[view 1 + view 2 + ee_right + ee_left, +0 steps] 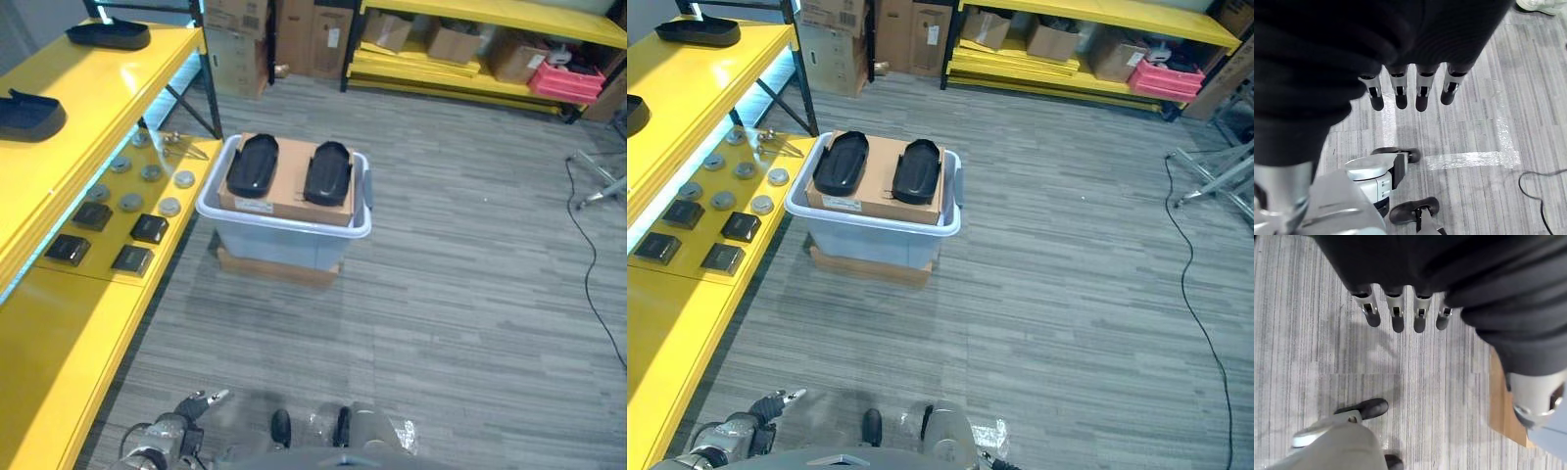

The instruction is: Move parts from the plastic box to the shelf.

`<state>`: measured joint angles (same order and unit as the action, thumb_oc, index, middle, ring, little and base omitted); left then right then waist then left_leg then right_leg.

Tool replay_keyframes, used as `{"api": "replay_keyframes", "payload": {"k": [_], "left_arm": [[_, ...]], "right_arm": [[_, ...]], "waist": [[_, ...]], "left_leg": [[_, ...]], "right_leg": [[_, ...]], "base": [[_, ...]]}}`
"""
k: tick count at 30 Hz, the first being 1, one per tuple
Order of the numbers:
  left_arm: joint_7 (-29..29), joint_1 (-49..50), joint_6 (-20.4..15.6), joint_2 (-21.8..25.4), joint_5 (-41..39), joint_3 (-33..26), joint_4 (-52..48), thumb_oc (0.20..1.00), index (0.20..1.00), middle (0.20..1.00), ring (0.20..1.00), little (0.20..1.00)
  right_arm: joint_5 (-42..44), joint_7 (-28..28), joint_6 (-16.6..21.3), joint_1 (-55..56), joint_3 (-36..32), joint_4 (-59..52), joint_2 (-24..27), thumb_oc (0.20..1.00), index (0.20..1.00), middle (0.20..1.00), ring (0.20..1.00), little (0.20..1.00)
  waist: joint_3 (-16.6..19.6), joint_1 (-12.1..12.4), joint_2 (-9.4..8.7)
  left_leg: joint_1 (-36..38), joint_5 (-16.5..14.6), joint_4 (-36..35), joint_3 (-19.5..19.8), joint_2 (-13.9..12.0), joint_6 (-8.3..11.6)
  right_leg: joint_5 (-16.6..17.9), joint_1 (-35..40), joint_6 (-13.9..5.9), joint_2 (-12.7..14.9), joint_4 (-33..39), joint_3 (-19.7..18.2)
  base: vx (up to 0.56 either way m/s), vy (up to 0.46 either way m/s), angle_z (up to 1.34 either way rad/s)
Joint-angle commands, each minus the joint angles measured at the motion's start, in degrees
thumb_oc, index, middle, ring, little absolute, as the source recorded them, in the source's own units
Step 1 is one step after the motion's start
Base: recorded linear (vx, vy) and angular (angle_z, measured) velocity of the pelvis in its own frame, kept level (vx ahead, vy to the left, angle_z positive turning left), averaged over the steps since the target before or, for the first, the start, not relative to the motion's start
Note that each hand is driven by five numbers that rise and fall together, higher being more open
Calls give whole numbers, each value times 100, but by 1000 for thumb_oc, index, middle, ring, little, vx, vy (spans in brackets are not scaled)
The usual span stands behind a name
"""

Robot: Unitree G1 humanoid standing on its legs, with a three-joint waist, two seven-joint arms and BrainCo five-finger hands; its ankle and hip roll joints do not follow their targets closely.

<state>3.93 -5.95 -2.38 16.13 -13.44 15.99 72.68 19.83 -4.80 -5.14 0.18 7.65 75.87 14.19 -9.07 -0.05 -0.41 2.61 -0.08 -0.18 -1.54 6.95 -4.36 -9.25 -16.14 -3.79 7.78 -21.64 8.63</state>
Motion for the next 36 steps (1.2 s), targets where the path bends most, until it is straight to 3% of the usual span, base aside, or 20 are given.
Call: {"api": "replay_keyframes", "payload": {"k": [1,3,5,7,8,9,10,11,12,14,15,16,18,19,25,27,29,30,33,36], "left_arm": [[60,55,16,30,-158,-132,-158,1000,1000,1000,1000,1000],[54,1,23,15,-351,-27,-153,1000,1000,1000,1000,1000],[57,58,-34,-28,-428,-45,-150,1000,1000,1000,1000,1000],[29,103,53,-79,-584,-94,-148,1000,1000,1000,1000,1000],[150,141,140,-150,-437,-123,-147,1000,1000,1000,1000,1000],[138,166,138,-194,-314,-111,-145,1000,1000,1000,1000,1000],[-15,232,99,-262,-231,-112,-123,1000,1000,1000,1000,1000],[-34,292,106,-311,-414,-161,-155,1000,1000,1000,1000,1000],[-22,287,110,-330,-433,-174,-182,1000,1000,1000,1000,1000],[-33,315,103,-370,-328,-178,-206,1000,1000,1000,1000,1000],[-59,381,42,-383,-293,-172,-118,1000,1000,1000,1000,1000],[-67,424,15,-387,-288,-185,-69,1000,1000,1000,1000,1000],[-34,519,-50,-371,-133,-196,-20,1000,1000,1000,1000,1000],[-30,514,-29,-356,-109,-185,-36,1000,1000,1000,1000,1000],[-11,491,-27,-229,105,-121,-110,1000,1000,1000,1000,1000],[-139,533,-90,-78,-193,-135,-240,1000,1000,1000,1000,1000],[-149,573,-26,34,-609,-268,-433,1000,1000,1000,1000,1000],[-136,628,45,114,-811,-380,-658,1000,1000,1000,1000,1000],[-124,680,14,175,-756,-463,-831,1000,1000,1000,1000,1000],[-179,783,-64,150,-921,-477,-873,1000,1000,1000,1000,1000]], "right_arm": [[-217,-95,208,-188,117,-34,144,1000,1000,1000,1000,1000],[-302,-131,299,-195,177,-108,180,1000,1000,1000,1000,1000],[-260,-104,313,-182,204,-144,215,1000,1000,1000,1000,1000],[-301,-94,171,-208,220,-141,261,1000,1000,1000,1000,1000],[-234,-45,172,-243,226,-98,294,1000,1000,1000,1000,1000],[-189,-44,144,-266,216,-120,317,1000,1000,1000,1000,1000],[-223,-24,104,-315,211,-155,362,1000,1000,1000,1000,1000],[-254,37,44,-376,225,-202,476,1000,1000,1000,1000,1000],[-198,56,44,-391,213,-203,513,1000,1000,1000,1000,1000],[-7,81,72,-408,133,-211,538,1000,1000,1000,1000,1000],[149,-48,-27,-460,49,-186,504,1000,1000,1000,1000,1000],[168,-151,13,-475,14,-150,490,1000,1000,1000,1000,1000],[129,-270,356,-506,25,-160,454,1000,1000,1000,1000,1000],[208,-270,611,-523,55,-204,461,1000,1000,1000,1000,1000],[833,-74,1480,-433,-21,-1065,575,1000,1000,1000,1000,1000],[605,186,1914,-293,-88,-2008,638,1000,1000,1000,1000,1000],[192,614,2068,-151,-49,-2814,719,1000,1000,1000,1000,1000],[142,834,2001,-52,-98,-3685,846,1000,1000,1000,1000,1000],[-416,1087,2064,34,-168,-4475,983,1000,1000,1000,1000,1000],[-597,1239,1729,20,-173,-5414,1198,1000,1000,1000,1000,1000]], "waist": [[-244,-203,-72],[-236,-399,-109],[-181,-460,-99],[-94,-447,-64],[-34,-404,-46],[-29,-384,-59],[-40,-356,-93],[-117,-252,-254],[-142,-203,-255],[-168,-83,-250],[-148,30,-206],[-146,91,-176],[-125,210,-173],[-100,235,-178],[-45,128,-66],[-77,24,-42],[-143,-86,-9],[-195,-203,-7],[-225,-355,-50],[-213,-432,-39]], "left_leg": [[-132,-391,536,335,-261,10],[100,-543,448,431,-221,-11],[249,-575,434,480,-266,41],[285,-378,606,558,-366,154],[144,18,1239,618,-434,297],[11,175,1631,655,-408,337],[-315,392,2498,632,-321,414],[-1405,685,4165,377,-127,511],[-1689,649,4310,325,-137,489],[-1817,500,3747,236,-279,432],[-1595,493,2525,231,-528,451],[-1522,547,1948,266,-628,484],[-1419,544,1297,481,-737,517],[-1286,391,1081,550,-738,509],[-730,317,449,410,-744,444],[-497,317,218,267,-717,344],[-390,305,138,192,-764,282],[-357,272,118,185,-797,305],[-360,151,168,208,-737,346],[-312,240,-66,258,-745,377]], "right_leg": [[1604,539,-194,-125,1432,-302],[1873,391,-196,-237,1697,-501],[1867,519,-78,-373,1847,-534],[1804,672,50,-487,1884,-518],[1702,815,177,-562,1888,-496],[1660,878,227,-575,1896,-514],[1584,952,315,-567,1866,-559],[1506,1223,474,-489,1883,-673],[1476,1305,489,-506,1898,-697],[1355,1506,451,-551,1964,-720],[1149,1684,389,-618,1995,-682],[1056,1775,363,-652,1996,-679],[918,1875,320,-646,1911,-710],[890,1853,285,-608,1847,-675],[690,1652,205,-570,1308,-401],[978,1242,-39,-380,651,-264],[1164,931,-157,-290,336,-319],[1127,934,-138,-265,740,-383],[1269,941,-138,-216,1425,-548],[1448,1116,-106,-298,2014,-775]], "base": [[268,-82,4],[296,-107,32],[361,-187,42],[398,-219,34],[332,-188,38],[382,-221,18],[343,-225,-6],[342,-190,2],[274,-111,2],[318,72,-10],[423,188,-35],[368,209,-32],[254,220,-27],[181,204,-29],[96,187,-9],[77,196,21],[46,78,-7],[55,0,0],[62,-35,10],[95,-50,15]]}}
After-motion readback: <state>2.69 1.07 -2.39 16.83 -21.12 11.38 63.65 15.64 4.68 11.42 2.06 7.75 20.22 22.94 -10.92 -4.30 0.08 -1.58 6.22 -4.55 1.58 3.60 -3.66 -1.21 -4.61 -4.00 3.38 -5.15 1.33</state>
